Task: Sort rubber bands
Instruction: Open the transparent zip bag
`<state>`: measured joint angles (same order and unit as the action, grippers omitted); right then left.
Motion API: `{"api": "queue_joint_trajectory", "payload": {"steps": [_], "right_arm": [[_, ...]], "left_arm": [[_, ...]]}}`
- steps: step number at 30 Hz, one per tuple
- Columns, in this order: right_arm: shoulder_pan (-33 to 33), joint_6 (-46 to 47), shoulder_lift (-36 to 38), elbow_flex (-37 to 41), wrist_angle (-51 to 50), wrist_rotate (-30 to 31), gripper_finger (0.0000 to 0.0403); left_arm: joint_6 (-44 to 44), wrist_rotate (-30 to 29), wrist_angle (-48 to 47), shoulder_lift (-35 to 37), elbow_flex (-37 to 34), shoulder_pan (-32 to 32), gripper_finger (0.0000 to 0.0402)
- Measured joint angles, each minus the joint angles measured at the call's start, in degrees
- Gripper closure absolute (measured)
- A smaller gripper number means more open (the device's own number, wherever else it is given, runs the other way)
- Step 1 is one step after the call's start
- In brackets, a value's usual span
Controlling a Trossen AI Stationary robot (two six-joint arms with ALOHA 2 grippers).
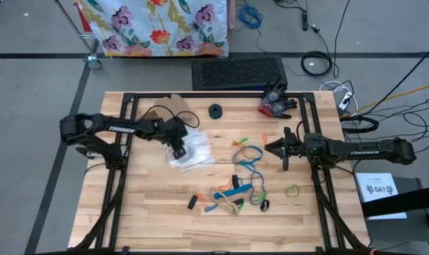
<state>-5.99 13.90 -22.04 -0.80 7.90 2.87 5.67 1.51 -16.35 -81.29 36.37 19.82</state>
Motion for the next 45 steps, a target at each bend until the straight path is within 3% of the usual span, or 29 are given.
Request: {"api": "queue_joint_trajectory", "payload": {"steps": [9, 45], "right_arm": [[0.01, -0.01, 0.0, 0.0, -0.02, 0.0, 0.036], [0.02, -0.01, 0.0, -0.02, 0.0, 0.01, 0.036]], "left_arm": [[2.91, -1.65, -8.82, 1.15, 6.4, -5.08, 0.0401], [6.05, -2.26, -10.21, 1.15, 7.0, -12.6, 0.0401]]}}
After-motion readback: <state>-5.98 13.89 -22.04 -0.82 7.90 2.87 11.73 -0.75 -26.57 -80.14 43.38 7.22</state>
